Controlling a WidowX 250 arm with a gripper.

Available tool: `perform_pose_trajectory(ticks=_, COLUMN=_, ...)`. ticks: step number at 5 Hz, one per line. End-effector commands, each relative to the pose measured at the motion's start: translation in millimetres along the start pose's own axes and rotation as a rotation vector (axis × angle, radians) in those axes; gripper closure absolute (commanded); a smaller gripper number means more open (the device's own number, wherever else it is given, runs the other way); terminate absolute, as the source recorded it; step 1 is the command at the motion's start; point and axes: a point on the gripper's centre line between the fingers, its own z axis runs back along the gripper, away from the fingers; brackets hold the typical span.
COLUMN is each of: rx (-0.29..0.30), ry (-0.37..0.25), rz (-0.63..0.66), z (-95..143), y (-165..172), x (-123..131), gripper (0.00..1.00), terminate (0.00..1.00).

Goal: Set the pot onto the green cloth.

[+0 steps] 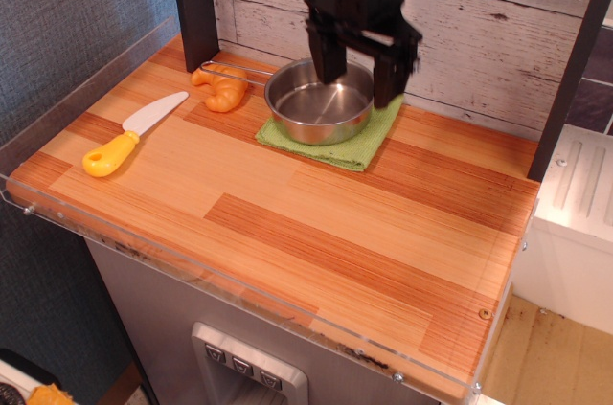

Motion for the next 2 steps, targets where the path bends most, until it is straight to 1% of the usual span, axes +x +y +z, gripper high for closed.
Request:
perform_pose_trajectory(ticks=1, rx=-0.027, ry=-0.032, rz=0.153, z=56.5, y=26.3, x=-52.1, gripper=0.0, terminate=0.0)
perform_pose_trajectory(ticks=2, rx=0.004, ry=0.035, rz=0.132, z=46.9, y=30.6, x=-72.5, gripper=0.0, terminate=0.0)
